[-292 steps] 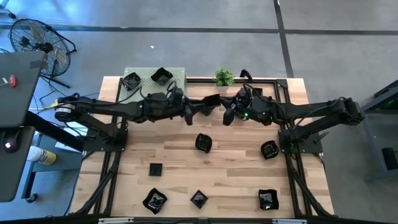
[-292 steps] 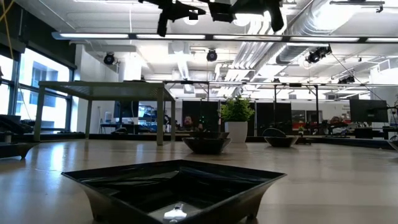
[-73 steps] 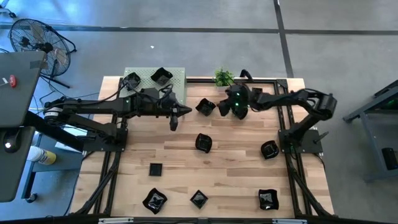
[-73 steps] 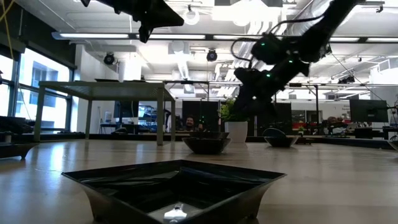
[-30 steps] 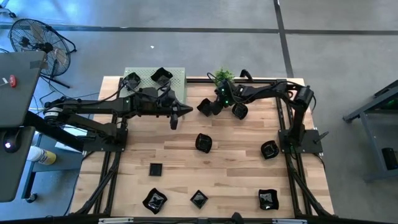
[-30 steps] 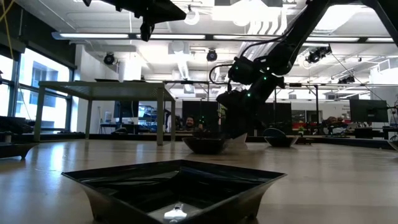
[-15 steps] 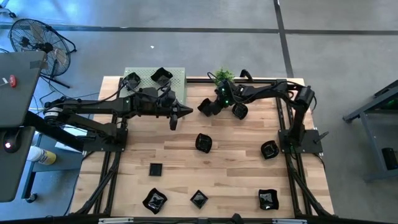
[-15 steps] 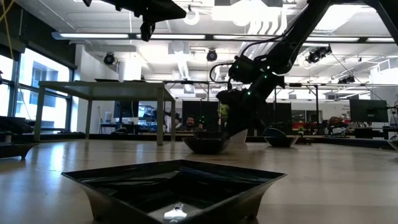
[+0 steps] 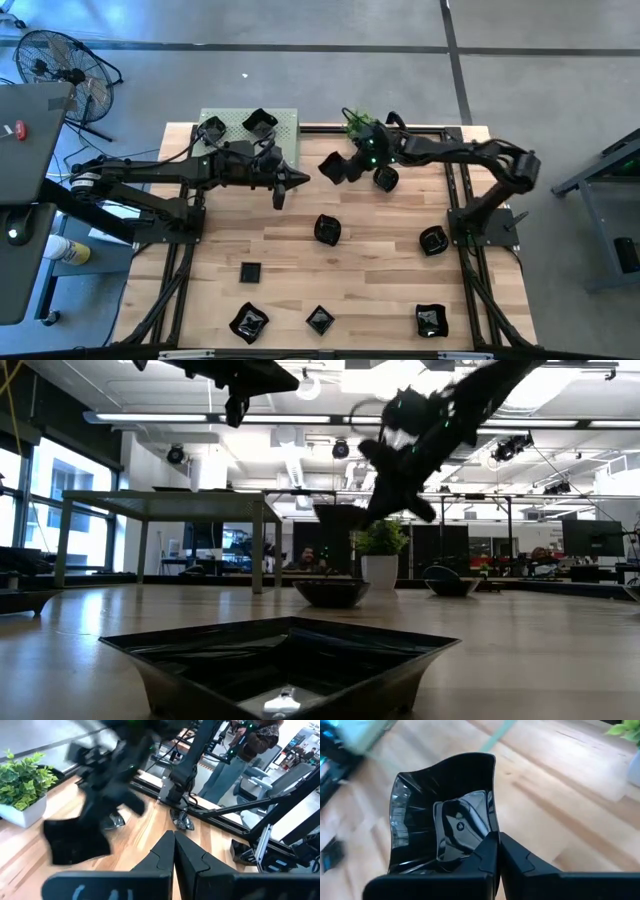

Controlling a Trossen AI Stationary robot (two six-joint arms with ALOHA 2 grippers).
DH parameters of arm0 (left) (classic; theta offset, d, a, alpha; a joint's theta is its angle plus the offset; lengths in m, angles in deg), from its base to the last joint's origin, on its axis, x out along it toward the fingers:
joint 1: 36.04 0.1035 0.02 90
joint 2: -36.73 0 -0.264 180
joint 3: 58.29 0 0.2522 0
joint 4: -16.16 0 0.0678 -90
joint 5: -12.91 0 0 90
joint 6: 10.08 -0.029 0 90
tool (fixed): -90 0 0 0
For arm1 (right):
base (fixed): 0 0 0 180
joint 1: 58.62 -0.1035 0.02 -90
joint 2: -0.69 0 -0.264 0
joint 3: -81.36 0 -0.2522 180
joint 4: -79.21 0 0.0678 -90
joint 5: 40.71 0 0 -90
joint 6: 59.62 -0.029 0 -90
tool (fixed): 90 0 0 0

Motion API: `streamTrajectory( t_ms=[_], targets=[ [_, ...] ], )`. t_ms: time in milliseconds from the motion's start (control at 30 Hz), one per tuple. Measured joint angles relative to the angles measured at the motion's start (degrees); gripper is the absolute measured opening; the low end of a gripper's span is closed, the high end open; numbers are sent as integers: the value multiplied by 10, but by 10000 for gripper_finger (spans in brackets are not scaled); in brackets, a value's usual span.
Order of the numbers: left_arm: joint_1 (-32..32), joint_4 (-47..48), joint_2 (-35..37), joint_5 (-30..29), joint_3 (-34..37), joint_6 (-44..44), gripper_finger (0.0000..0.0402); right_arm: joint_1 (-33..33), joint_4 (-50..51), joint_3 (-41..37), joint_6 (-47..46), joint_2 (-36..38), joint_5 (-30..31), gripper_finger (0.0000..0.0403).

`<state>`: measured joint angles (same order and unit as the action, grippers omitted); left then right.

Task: Pick & Place Mini shaped plates
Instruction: Stack the black distorted square plate on top of the black distorted square plate on the shelf

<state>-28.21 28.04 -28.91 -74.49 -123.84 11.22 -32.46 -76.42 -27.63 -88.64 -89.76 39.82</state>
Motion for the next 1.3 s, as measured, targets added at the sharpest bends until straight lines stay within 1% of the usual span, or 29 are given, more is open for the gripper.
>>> streamTrajectory(
  t_ms=[133, 233, 367, 467, 533, 700, 833, 1000, 1167, 1300],
  targets=[
    [0, 36, 27, -4, 0, -2, 0, -61, 2, 0, -41, 40, 33, 4],
    [0, 59, 61, -14, 0, -18, 0, -115, -15, 11, -76, 37, 58, 6],
    [0, 93, 106, -36, 0, -40, 0, -177, -22, 54, -95, -13, 106, 3],
    [0, 129, 131, -55, 0, -45, 0, -203, -25, 98, -86, -73, 122, 2],
    [0, 138, 140, -65, 0, -45, 0, -213, -24, 130, -75, -116, 123, 3],
    [0, 160, 146, -68, 0, -41, 0, -226, -23, 200, -52, -215, 115, 3],
    [0, 157, 146, -69, 0, -34, 0, -234, -26, 239, -38, -268, 96, 2],
    [0, 158, 145, -65, 0, -28, 0, -238, -30, 252, -31, -307, 70, 7],
    [0, 163, 143, -60, 0, -9, 0, -236, -35, 252, -26, -316, 64, 16],
    [0, 187, 140, -60, 0, 7, 0, -234, -42, 252, -24, -313, 63, 39]
  ],
)
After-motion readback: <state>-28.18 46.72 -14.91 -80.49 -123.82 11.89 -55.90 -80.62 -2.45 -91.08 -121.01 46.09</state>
